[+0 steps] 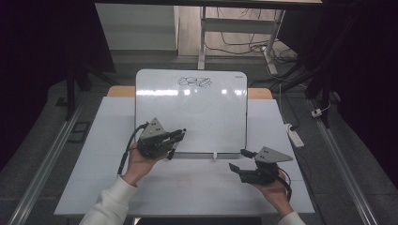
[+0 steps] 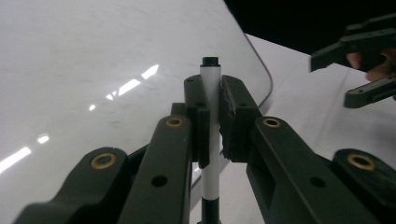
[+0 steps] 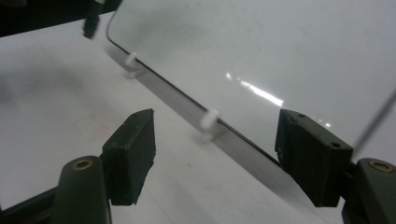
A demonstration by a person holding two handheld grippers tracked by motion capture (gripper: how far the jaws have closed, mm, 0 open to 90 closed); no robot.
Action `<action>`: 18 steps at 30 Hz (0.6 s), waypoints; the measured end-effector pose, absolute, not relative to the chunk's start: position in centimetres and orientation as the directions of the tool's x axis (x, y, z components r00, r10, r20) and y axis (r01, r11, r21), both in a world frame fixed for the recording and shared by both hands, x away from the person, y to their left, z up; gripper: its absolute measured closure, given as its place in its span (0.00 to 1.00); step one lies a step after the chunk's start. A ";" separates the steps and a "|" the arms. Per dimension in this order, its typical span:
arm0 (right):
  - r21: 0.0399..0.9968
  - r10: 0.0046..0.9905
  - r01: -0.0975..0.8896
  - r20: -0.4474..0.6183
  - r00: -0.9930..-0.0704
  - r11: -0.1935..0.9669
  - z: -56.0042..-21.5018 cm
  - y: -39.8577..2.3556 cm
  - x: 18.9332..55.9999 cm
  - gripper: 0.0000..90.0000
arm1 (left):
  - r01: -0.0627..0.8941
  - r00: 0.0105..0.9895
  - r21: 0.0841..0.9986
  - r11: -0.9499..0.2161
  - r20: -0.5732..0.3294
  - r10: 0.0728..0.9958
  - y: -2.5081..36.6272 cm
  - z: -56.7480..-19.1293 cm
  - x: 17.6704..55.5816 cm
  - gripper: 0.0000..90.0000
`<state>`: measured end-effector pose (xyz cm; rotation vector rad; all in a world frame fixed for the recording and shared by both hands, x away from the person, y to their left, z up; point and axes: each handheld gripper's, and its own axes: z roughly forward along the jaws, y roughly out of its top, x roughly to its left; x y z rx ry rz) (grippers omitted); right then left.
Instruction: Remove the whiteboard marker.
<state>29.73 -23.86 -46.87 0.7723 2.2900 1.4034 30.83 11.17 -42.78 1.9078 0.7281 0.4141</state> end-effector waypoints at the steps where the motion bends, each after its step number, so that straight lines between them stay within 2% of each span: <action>1: 0.892 0.597 0.270 -0.001 -0.802 0.363 -46.8 -23.3 29.8 0.32 | 0.298 0.767 0.901 -0.316 -0.029 0.641 10.8 -42.8 30.7 0.91; 18: 0.860 0.517 0.357 0.132 -0.846 0.365 -46.2 -16.7 30.6 0.36 | 0.237 0.839 0.907 -0.349 -0.010 0.543 5.8 -42.9 30.0 0.91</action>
